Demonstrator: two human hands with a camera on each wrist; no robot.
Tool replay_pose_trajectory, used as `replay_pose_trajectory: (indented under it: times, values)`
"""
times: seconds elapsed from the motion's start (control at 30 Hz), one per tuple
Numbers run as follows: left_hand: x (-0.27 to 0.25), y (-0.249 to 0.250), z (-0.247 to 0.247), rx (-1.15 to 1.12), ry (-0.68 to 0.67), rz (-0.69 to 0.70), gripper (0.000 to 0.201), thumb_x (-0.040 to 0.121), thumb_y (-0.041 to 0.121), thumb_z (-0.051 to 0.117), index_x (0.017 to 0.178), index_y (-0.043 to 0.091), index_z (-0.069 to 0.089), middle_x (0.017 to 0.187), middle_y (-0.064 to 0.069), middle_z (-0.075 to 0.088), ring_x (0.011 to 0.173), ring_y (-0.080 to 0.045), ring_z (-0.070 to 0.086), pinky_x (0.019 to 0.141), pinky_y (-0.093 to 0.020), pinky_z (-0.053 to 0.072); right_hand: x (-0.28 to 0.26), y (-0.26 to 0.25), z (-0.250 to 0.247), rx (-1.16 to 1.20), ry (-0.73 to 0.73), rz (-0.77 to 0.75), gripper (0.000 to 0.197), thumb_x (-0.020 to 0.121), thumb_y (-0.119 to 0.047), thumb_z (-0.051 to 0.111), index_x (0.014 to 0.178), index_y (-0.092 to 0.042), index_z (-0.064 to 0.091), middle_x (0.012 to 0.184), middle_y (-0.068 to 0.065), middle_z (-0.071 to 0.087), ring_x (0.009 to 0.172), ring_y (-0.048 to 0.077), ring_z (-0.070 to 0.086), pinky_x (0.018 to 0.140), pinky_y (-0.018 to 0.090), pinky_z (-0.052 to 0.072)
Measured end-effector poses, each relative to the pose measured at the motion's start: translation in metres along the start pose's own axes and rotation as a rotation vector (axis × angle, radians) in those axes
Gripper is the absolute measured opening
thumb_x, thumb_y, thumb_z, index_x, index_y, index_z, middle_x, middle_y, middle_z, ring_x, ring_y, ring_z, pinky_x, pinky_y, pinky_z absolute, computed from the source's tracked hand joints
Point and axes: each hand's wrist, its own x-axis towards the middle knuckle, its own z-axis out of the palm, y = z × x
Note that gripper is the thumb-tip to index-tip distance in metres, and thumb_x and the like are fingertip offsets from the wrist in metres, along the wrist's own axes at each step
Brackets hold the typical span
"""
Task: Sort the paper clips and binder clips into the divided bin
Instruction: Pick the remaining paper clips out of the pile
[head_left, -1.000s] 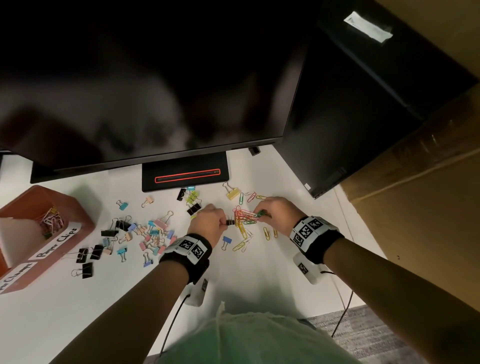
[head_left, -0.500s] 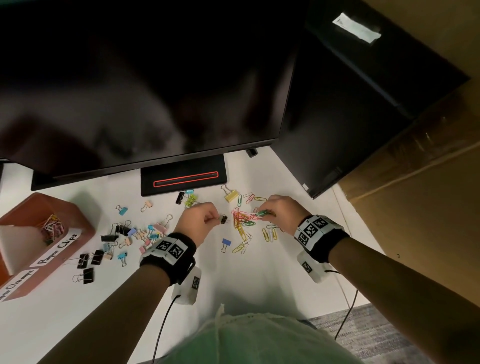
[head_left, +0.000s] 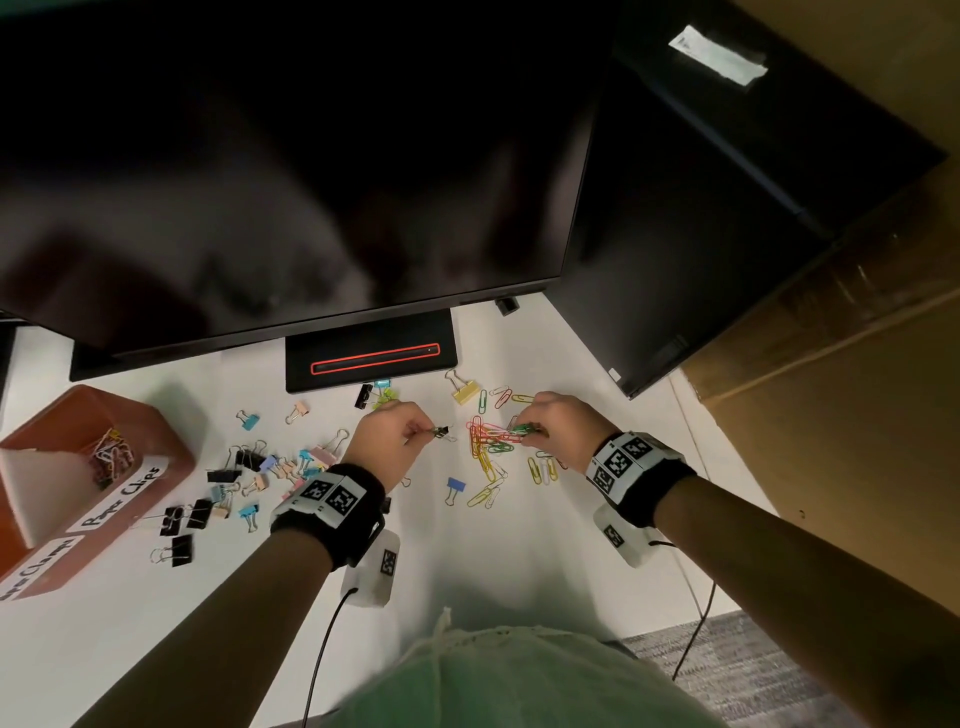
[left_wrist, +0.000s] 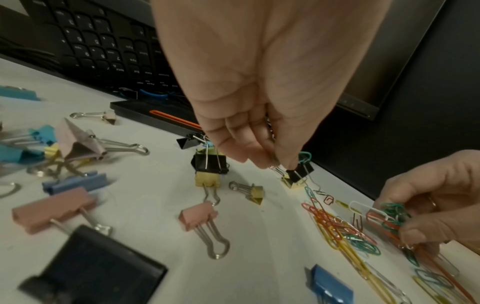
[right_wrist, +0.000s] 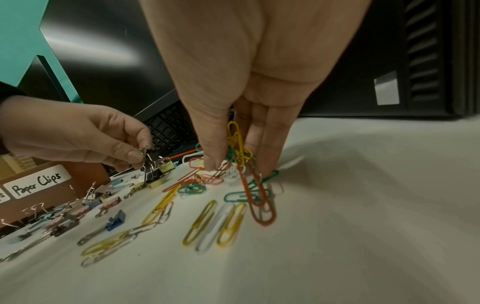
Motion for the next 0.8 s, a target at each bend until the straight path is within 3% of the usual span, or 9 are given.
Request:
replay_pose_trajectory:
  times: [0.13, 0.3, 0.4, 0.5, 0.63, 0.73, 0.8]
  values:
    - [-0.002, 0.002, -0.002, -0.107, -0.091, -0.036, 0.013, 0.084, 0.011, 0.064, 0.096, 0.017, 0.065, 0.08, 0.007, 0.061, 0.074, 0.0, 0.054, 0.062, -0.008, 0.04, 0.001, -0.001, 0.004, -0.001, 0.009, -0.018, 0.027, 0.089, -0.021, 0.06, 0.115, -0.015, 0.064, 0.111, 0.006, 0.06, 0.095, 0.023, 0.06, 0.089, 0.036, 0.051]
    - [-0.003, 0.003, -0.007, -0.263, -0.153, -0.087, 0.015, 0.084, 0.013, 0.065, 0.093, 0.024, 0.065, 0.094, -0.002, 0.07, 0.087, -0.015, 0.064, 0.074, -0.022, 0.051, 0.004, -0.005, 0.008, -0.102, -0.002, -0.058, 0.042, 0.087, -0.034, 0.061, 0.127, -0.023, 0.053, 0.124, 0.0, 0.055, 0.11, 0.022, 0.054, 0.089, 0.037, 0.051]
    - [-0.006, 0.009, -0.011, -0.372, -0.184, -0.114, 0.014, 0.084, 0.008, 0.064, 0.089, 0.021, 0.063, 0.088, 0.0, 0.07, 0.075, -0.001, 0.065, 0.062, -0.01, 0.047, 0.008, -0.015, 0.005, -0.063, 0.09, -0.159, 0.053, 0.085, -0.042, 0.061, 0.133, -0.028, 0.045, 0.128, -0.003, 0.053, 0.114, 0.02, 0.053, 0.092, 0.037, 0.05]
    - [-0.008, 0.013, -0.013, -0.452, -0.22, -0.112, 0.017, 0.082, 0.005, 0.066, 0.084, 0.021, 0.063, 0.081, 0.0, 0.068, 0.069, -0.002, 0.065, 0.062, -0.011, 0.047, 0.013, -0.032, 0.0, 0.018, 0.095, -0.245, 0.054, 0.085, -0.041, 0.062, 0.134, -0.028, 0.043, 0.13, -0.003, 0.054, 0.112, 0.018, 0.055, 0.092, 0.036, 0.05]
    - [-0.011, 0.021, -0.017, -0.515, -0.224, -0.094, 0.013, 0.081, 0.001, 0.066, 0.086, 0.013, 0.062, 0.077, -0.004, 0.067, 0.063, 0.001, 0.063, 0.056, -0.009, 0.045, 0.018, -0.045, 0.0, 0.111, 0.057, -0.324, 0.037, 0.085, -0.028, 0.065, 0.121, -0.021, 0.057, 0.115, 0.0, 0.064, 0.098, 0.016, 0.062, 0.086, 0.032, 0.052]
    - [-0.012, 0.024, -0.02, -0.551, -0.215, -0.088, 0.014, 0.08, -0.003, 0.066, 0.084, 0.01, 0.06, 0.075, -0.006, 0.065, 0.059, 0.002, 0.062, 0.049, -0.006, 0.043, 0.018, -0.046, -0.001, 0.173, 0.059, -0.296, 0.024, 0.085, -0.02, 0.066, 0.107, -0.013, 0.066, 0.1, 0.005, 0.069, 0.088, 0.015, 0.062, 0.081, 0.028, 0.05]
    - [-0.011, 0.023, -0.021, -0.578, -0.213, -0.08, 0.015, 0.079, -0.002, 0.067, 0.083, 0.01, 0.059, 0.075, -0.008, 0.066, 0.06, -0.002, 0.064, 0.055, -0.008, 0.047, 0.017, -0.047, -0.003, 0.181, 0.06, -0.256, 0.02, 0.084, -0.019, 0.067, 0.103, -0.012, 0.067, 0.097, 0.005, 0.069, 0.085, 0.013, 0.061, 0.08, 0.024, 0.048]
